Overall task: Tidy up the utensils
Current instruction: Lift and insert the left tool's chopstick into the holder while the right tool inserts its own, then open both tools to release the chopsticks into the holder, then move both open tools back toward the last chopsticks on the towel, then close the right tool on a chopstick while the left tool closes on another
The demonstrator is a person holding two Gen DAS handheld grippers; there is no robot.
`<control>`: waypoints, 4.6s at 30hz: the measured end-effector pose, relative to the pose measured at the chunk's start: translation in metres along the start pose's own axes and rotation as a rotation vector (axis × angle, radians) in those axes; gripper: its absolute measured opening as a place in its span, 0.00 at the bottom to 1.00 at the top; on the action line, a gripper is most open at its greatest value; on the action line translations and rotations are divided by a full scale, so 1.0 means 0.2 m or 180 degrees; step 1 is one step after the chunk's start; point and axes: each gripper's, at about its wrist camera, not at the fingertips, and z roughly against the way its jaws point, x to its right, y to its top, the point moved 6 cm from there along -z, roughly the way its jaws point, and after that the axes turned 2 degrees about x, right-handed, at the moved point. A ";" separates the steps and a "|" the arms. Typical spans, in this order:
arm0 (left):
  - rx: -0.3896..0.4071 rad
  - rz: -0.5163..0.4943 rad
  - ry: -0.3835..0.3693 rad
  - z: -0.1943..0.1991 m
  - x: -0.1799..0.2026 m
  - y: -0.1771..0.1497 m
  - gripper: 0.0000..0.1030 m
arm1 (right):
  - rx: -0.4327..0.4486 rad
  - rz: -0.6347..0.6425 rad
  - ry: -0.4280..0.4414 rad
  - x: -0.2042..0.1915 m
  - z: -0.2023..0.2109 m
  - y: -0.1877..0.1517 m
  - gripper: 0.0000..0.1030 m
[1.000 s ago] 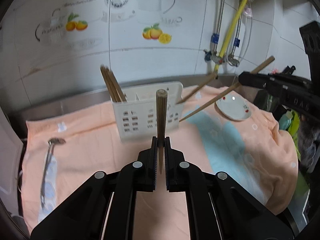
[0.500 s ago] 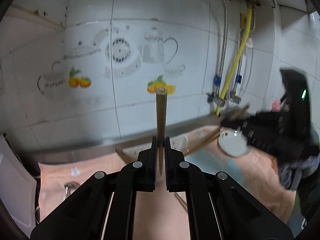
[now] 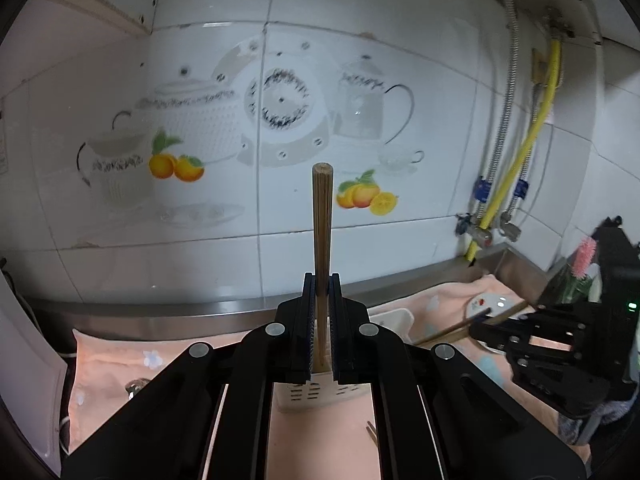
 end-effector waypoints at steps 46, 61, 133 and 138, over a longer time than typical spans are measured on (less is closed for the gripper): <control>-0.0245 0.0113 0.0072 0.17 -0.06 -0.35 0.47 | 0.0301 -0.0091 0.0075 -0.10 0.31 -0.26 0.25; -0.0448 0.0237 0.0181 0.39 -0.12 -0.83 0.70 | -0.0169 -0.0167 0.0219 -0.31 0.18 -0.91 0.25; -0.1388 0.0208 -0.0265 0.10 0.57 -1.59 0.41 | -0.0187 -0.0572 0.0090 -0.08 0.23 -1.25 0.06; -0.1458 0.0240 -0.0270 0.04 0.59 -1.62 0.25 | -0.0148 -0.0562 0.0092 -0.06 0.24 -1.24 0.06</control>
